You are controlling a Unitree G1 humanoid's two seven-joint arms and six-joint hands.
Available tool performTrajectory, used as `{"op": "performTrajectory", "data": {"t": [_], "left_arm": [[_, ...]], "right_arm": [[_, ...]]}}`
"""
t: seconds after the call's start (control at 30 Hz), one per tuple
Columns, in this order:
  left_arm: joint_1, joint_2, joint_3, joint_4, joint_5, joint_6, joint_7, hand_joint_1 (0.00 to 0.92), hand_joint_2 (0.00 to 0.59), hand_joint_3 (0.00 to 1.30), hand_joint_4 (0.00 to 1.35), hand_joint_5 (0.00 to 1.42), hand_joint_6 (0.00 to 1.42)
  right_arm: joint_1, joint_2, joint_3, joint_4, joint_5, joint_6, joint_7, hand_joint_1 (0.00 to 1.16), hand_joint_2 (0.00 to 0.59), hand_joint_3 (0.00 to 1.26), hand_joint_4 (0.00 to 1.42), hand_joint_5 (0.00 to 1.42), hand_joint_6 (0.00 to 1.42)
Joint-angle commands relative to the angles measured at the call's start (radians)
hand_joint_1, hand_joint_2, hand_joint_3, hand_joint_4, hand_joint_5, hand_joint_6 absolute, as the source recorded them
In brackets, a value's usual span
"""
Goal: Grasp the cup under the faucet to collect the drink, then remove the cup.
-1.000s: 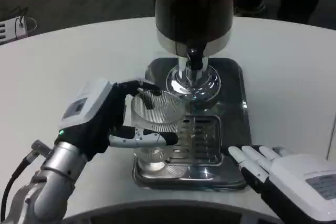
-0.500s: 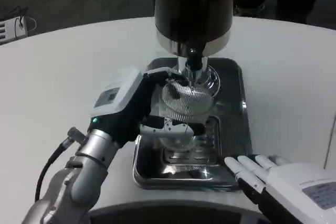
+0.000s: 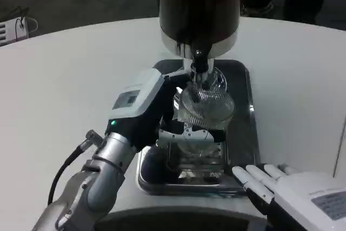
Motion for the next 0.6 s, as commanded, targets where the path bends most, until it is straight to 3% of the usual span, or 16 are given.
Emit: {"op": "performTrajectory", "data": {"t": [0.03, 0.6], "left_arm": [[0.009, 0.020, -0.008, -0.023, 0.014, 0.023, -0.008, 0.521, 0.000, 0.79, 0.83, 1.11, 1.40], [0.050, 0.045, -0.002, -0.123, 0.013, 0.061, -0.010, 0.260, 0.029, 0.59, 0.48, 0.89, 1.26]], "right_arm": [[0.024, 0.059, -0.008, -0.014, 0.026, -0.010, 0.013, 0.55, 0.418, 0.00, 0.00, 0.00, 0.00], [0.032, 0.034, -0.058, -0.014, 0.100, -0.001, 0.020, 0.54, 0.414, 0.00, 0.00, 0.00, 0.00]]}}
